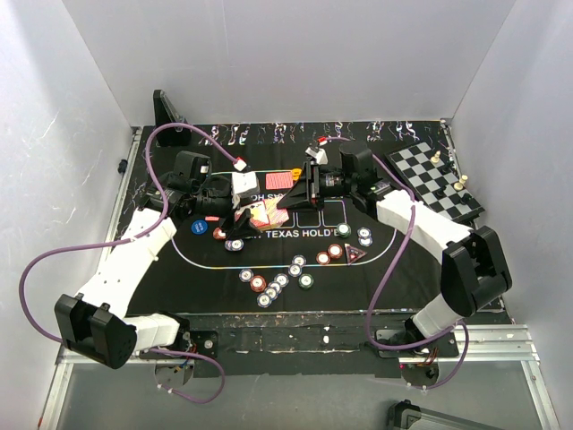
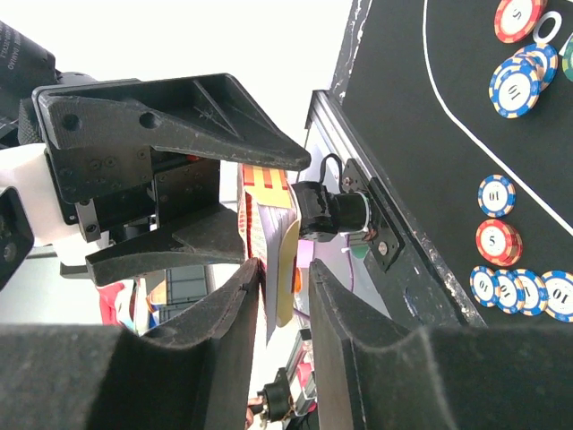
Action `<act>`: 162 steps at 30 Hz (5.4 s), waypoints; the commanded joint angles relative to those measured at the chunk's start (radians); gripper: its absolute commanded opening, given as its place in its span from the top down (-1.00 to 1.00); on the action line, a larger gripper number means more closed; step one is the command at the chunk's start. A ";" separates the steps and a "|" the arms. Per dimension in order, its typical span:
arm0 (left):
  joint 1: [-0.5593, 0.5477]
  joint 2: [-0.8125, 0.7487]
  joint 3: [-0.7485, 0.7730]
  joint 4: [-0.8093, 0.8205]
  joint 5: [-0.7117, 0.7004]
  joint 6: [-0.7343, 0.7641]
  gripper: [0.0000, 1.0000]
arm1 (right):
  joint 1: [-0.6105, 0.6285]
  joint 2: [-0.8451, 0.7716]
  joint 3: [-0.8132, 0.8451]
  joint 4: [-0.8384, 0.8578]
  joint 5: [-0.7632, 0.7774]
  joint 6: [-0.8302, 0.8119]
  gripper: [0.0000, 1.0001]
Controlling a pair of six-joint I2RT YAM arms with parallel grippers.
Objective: Distribute texas hold em gaming equipment
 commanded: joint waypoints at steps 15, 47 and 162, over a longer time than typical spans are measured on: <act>-0.003 -0.027 0.006 0.038 0.027 -0.007 1.00 | 0.025 -0.006 0.066 -0.095 0.006 -0.088 -0.32; -0.002 -0.025 0.014 0.081 0.070 -0.075 1.00 | -0.068 -0.075 -0.039 -0.099 0.006 -0.097 0.38; 0.006 -0.085 0.017 0.019 0.065 -0.049 1.00 | 0.045 0.315 0.020 -0.446 0.808 -0.553 0.12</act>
